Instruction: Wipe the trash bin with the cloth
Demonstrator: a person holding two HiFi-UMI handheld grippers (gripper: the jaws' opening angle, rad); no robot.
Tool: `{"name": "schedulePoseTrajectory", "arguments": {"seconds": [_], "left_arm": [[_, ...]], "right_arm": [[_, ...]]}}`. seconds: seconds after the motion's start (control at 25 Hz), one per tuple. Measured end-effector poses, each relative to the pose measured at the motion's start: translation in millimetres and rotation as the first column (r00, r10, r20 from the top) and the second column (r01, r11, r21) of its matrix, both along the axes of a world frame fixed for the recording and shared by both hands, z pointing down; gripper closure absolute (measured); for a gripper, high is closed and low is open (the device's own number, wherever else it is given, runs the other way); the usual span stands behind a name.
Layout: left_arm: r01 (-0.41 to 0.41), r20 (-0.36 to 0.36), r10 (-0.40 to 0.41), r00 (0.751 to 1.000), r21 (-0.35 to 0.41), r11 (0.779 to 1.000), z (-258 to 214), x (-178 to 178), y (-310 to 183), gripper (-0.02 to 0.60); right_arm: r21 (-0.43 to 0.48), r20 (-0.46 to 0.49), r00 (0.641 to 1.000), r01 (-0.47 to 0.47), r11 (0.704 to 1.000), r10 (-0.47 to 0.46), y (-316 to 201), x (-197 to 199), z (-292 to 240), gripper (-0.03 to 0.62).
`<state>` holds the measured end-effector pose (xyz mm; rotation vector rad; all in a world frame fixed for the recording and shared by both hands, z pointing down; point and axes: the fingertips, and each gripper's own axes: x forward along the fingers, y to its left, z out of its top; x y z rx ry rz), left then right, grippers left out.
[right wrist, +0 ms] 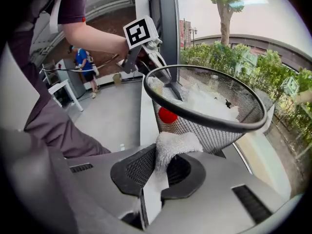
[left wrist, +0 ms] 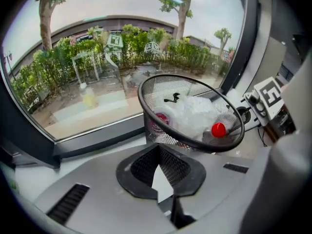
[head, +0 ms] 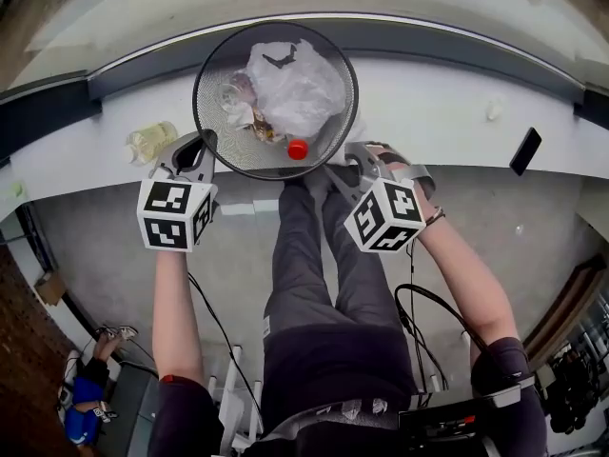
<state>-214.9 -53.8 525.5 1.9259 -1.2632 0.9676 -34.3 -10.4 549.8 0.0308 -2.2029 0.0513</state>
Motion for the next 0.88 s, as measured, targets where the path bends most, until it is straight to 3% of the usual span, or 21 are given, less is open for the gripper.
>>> {"name": "schedulePoseTrajectory", "arguments": {"seconds": [0.16, 0.28, 0.4, 0.56, 0.68, 0.8, 0.88], "left_arm": [[-0.018, -0.036, 0.017, 0.999, -0.018, 1.0, 0, 17, 17, 0.595], [-0.098, -0.043, 0.097, 0.994, -0.026, 0.995, -3, 33, 25, 0.595], [-0.173, -0.076, 0.171, 0.982, -0.012, 0.985, -11, 54, 29, 0.595], [-0.206, -0.21, 0.202, 0.956, 0.002, 0.978, -20, 80, 34, 0.592], [-0.237, -0.295, 0.217, 0.931, -0.035, 0.971, -15, 100, 48, 0.592], [-0.3, -0.303, 0.27, 0.914, -0.057, 0.952, -6, 120, 66, 0.592], [-0.296, -0.317, 0.265, 0.911, -0.052, 0.954, -3, 126, 69, 0.592]], "right_arm": [[-0.022, 0.057, 0.997, 0.055, 0.998, -0.054, 19, -7, -13, 0.557], [-0.021, 0.041, 0.997, 0.071, 0.997, -0.07, 22, 2, -17, 0.557], [-0.015, 0.001, 1.0, 0.004, 1.0, -0.004, 11, 18, -17, 0.557], [0.013, -0.039, 0.991, -0.124, 0.992, 0.125, -17, 39, -20, 0.557], [0.043, -0.058, 0.982, -0.178, 0.983, 0.181, -34, 51, -20, 0.557], [0.06, -0.081, 0.97, -0.227, 0.972, 0.231, -44, 62, -17, 0.557], [0.074, -0.107, 0.959, -0.256, 0.964, 0.262, -48, 68, -12, 0.557]]}}
